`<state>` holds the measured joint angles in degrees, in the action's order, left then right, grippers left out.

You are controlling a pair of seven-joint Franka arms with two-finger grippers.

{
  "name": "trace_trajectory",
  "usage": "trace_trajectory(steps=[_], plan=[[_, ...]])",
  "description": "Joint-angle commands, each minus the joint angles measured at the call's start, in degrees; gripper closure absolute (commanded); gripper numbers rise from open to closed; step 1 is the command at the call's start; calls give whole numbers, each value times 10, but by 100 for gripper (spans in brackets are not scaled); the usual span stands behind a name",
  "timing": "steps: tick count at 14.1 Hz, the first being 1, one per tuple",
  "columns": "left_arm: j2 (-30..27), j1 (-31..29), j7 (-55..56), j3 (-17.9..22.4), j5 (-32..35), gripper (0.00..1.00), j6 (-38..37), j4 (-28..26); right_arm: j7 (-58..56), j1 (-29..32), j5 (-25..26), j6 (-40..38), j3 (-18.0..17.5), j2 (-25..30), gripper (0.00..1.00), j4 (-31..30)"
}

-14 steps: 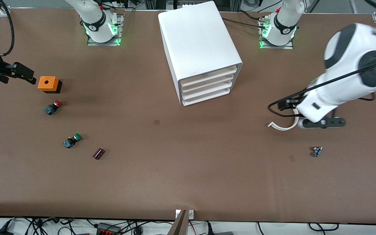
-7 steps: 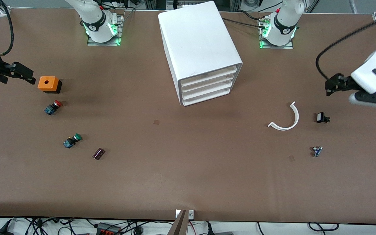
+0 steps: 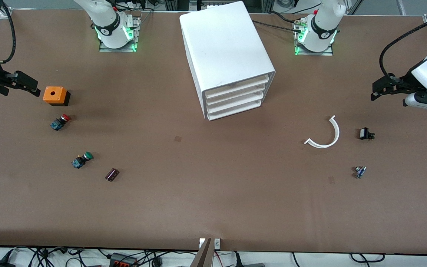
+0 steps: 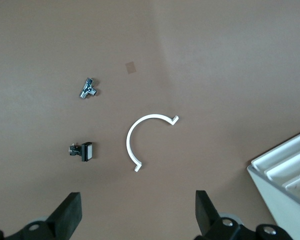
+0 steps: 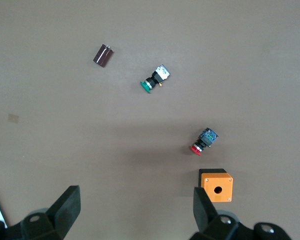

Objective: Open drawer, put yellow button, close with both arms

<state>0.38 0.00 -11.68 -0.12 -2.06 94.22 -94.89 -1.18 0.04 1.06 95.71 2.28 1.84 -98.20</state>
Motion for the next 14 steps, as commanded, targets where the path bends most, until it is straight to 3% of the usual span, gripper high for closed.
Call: trace_trajectory(steps=[1,14], plan=[[-14,0,-35,4,5,0,-13,-7,-10,5,6,2,-4,2,0,0],[-6,-2,10,-8,18,0,-38,16,-10,4,6,2,-3,2,0,-1]])
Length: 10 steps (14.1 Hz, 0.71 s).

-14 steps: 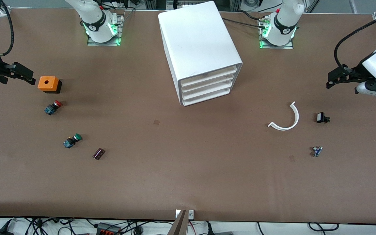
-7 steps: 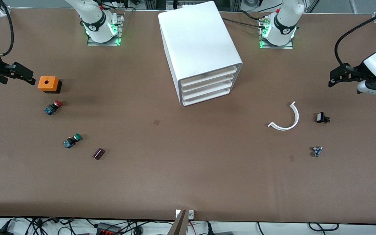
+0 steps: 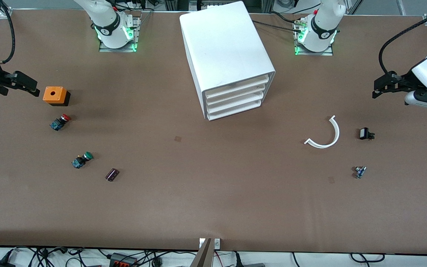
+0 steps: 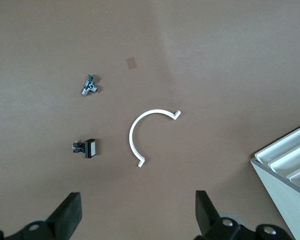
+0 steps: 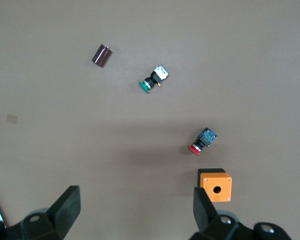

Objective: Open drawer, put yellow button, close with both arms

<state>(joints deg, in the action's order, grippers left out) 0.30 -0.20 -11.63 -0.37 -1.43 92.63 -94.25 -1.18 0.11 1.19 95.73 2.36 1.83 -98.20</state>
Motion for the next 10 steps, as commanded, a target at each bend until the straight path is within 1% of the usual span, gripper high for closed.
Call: trace_trajectory(steps=[1,4,10], plan=[[-4,-1,8,-3,12,0,-24,10,-10,3,5,2,-3,1,0,-1],[7,0,8,-3,12,0,-23,24,-10,3,5,2,-3,1,0,-1],[7,3,10,-3,12,0,-25,26,-10,3,5,2,-3,2,0,-2]])
